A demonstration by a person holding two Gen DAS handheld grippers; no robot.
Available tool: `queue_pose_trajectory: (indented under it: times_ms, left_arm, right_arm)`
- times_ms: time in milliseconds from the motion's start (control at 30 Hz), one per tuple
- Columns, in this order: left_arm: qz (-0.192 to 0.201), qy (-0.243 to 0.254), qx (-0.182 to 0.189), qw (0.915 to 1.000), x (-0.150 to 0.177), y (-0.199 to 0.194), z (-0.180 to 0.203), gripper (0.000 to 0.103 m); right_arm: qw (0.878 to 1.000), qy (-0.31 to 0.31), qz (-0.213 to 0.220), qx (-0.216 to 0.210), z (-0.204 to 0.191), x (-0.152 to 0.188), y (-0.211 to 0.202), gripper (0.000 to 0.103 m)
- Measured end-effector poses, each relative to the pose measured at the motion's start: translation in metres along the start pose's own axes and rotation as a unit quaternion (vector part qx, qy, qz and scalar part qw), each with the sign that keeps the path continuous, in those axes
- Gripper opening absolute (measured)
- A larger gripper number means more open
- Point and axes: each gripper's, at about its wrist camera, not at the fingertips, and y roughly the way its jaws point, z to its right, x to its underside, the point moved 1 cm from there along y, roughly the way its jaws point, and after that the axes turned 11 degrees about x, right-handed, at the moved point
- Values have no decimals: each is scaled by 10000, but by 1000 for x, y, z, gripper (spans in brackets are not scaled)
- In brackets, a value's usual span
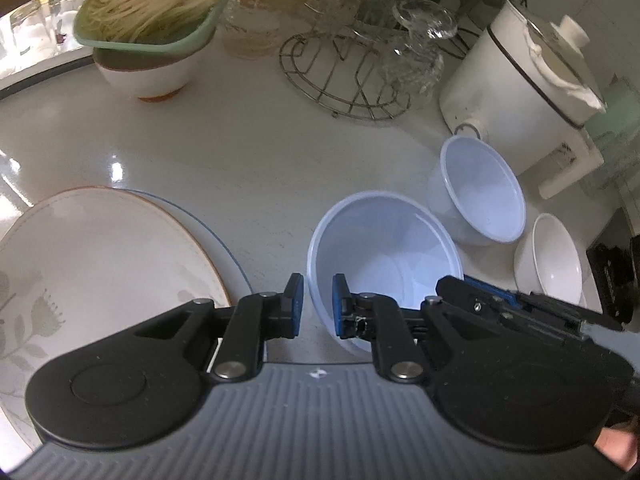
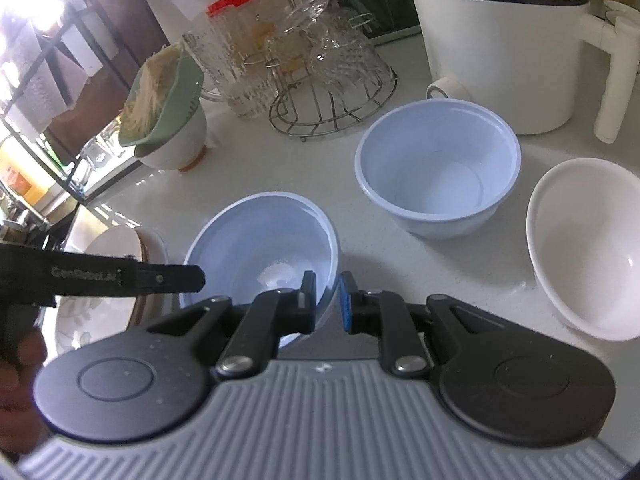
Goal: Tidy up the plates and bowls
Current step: 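Lift the blue bowl with both grippers and carry it across the counter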
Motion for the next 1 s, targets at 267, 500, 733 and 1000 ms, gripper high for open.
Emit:
queue_pose_trajectory:
  times_ms: [267,500,733,1000]
  left_arm:
    - [276,-51,-153,9995,-1,-25,-3,27]
    - [589,-25,40,9983,0,-65,16,27]
    - [960,11,229,9951,3,-114,42,27]
    - [1126,196,80,9934,24,-146,63,27]
  right_arm:
    - [9996,-44,251,84,-4,-4,-21,20]
    - [9979,-153,636,35,-7,-11,-63,28]
    - [9952,-150,970,6,-6,-15,-109,28]
    - [9910,-178,1329,17,1,-11,-155,28]
